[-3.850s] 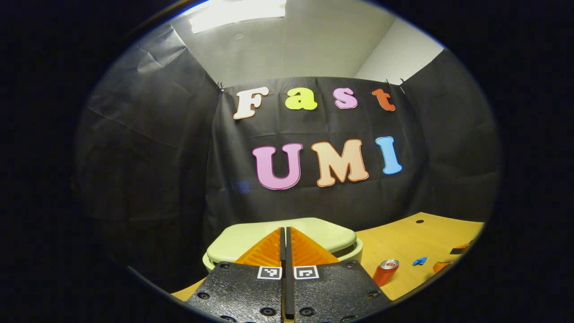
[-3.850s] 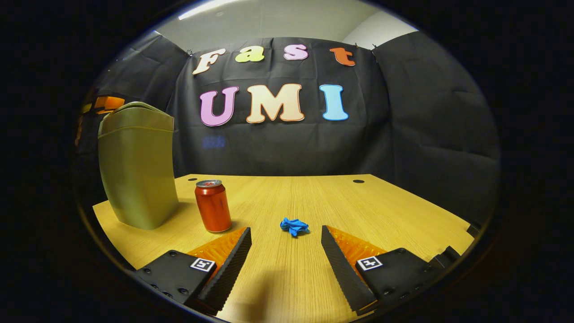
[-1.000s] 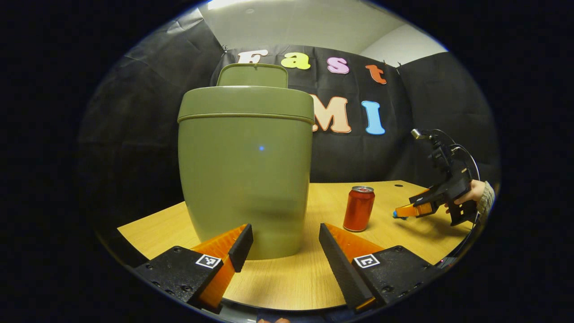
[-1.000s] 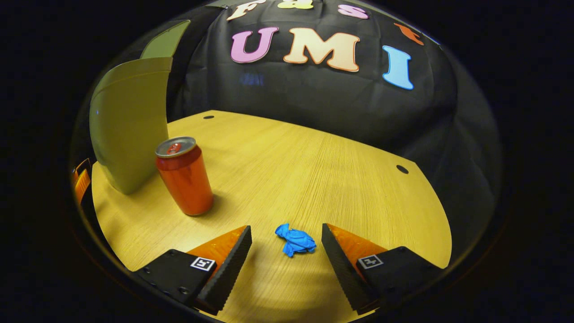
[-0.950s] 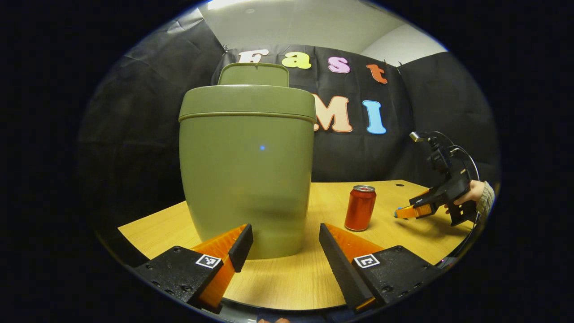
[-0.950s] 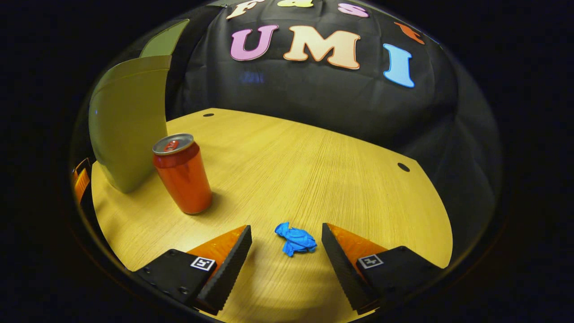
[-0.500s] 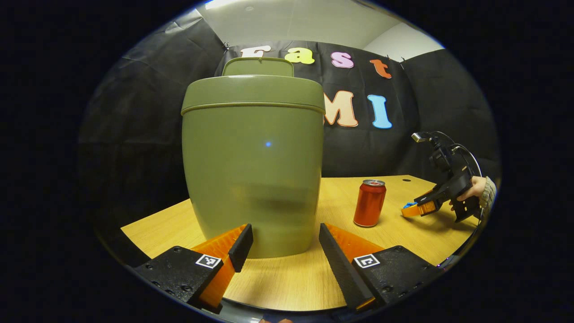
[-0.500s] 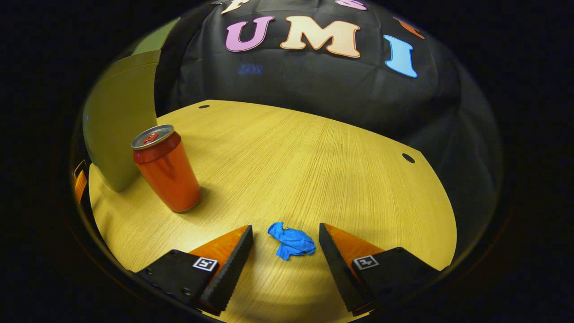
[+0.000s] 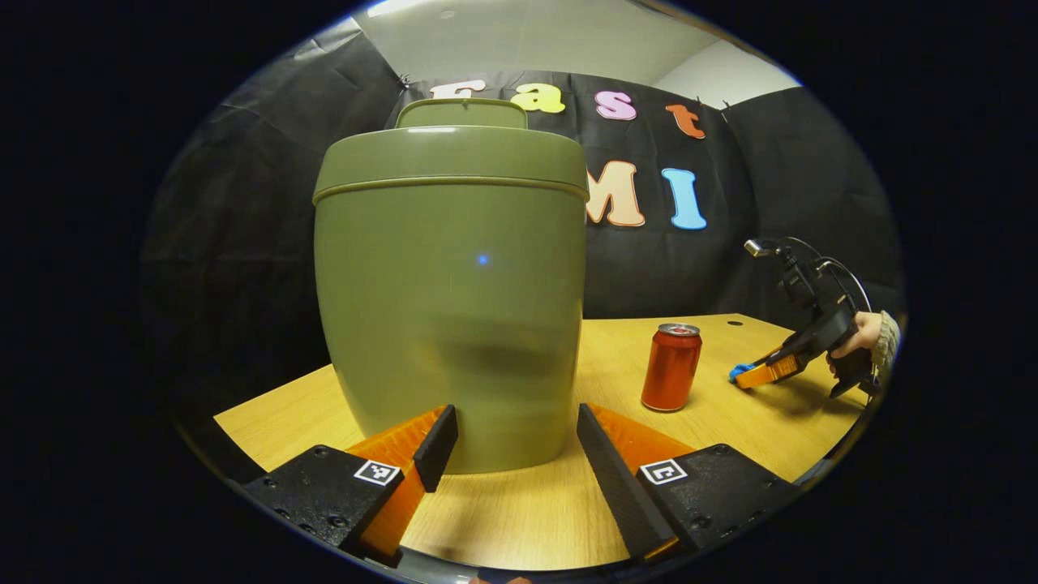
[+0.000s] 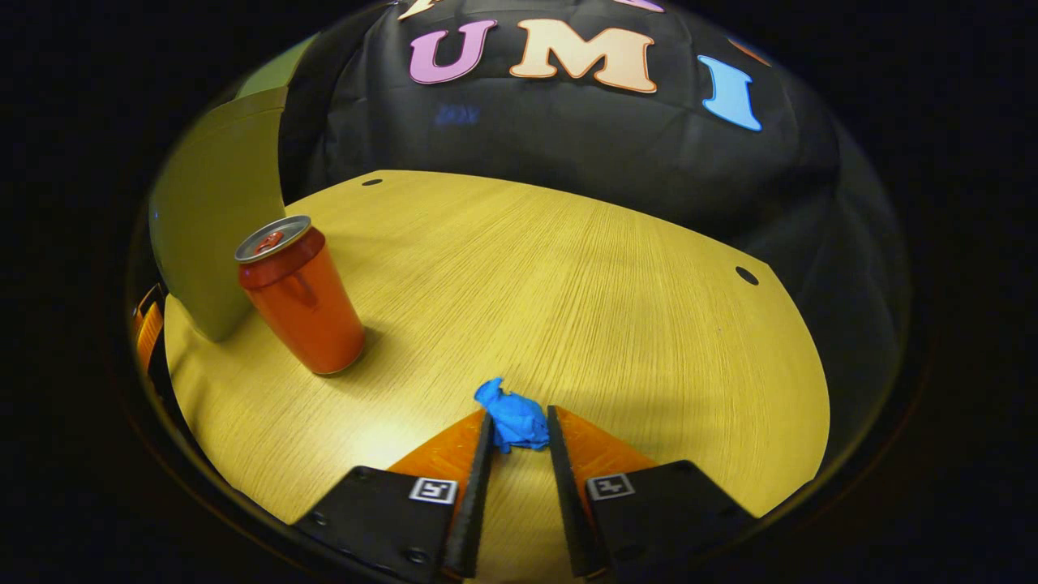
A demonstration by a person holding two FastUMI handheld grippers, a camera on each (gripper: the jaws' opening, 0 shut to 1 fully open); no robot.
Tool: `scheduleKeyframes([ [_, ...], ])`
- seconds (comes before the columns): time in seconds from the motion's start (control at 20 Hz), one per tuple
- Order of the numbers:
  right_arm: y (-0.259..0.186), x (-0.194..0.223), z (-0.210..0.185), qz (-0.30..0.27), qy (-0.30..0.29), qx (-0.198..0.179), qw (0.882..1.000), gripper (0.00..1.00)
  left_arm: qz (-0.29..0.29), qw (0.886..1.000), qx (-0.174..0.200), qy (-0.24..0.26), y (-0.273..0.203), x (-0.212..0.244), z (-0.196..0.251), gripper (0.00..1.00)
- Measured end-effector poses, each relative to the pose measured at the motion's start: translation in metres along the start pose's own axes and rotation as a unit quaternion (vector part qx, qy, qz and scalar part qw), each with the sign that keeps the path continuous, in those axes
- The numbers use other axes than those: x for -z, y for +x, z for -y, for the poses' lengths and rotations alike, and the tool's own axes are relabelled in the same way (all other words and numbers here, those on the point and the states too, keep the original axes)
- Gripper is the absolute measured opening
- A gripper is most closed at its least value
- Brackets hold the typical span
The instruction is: Press the lid of the desktop garbage bin to open it, pick up the crumpled paper on the desktop and throw it into the bin, then pick up the pop can on the desktop and drop it into the bin, and finally close the garbage bin lid.
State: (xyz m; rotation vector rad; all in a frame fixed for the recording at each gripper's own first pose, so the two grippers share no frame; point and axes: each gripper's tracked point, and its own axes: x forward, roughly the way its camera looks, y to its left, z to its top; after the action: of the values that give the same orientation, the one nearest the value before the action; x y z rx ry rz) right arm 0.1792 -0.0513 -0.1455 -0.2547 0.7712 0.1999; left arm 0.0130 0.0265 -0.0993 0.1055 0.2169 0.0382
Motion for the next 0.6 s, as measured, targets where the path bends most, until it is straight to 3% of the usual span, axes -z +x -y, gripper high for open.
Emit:
scheduleKeyframes([
  [0.05,-0.001,-0.001,0.0,0.001,-0.001,0.002,1.0,0.31,0.001,1.0,0.0,-0.001,0.0,-0.001,0.0,0.92],
  [0.6,-0.025,-0.016,0.006,0.029,-0.002,0.018,0.999,0.33,0.001,1.0,0.001,0.002,-0.008,0.003,-0.004,0.92],
])
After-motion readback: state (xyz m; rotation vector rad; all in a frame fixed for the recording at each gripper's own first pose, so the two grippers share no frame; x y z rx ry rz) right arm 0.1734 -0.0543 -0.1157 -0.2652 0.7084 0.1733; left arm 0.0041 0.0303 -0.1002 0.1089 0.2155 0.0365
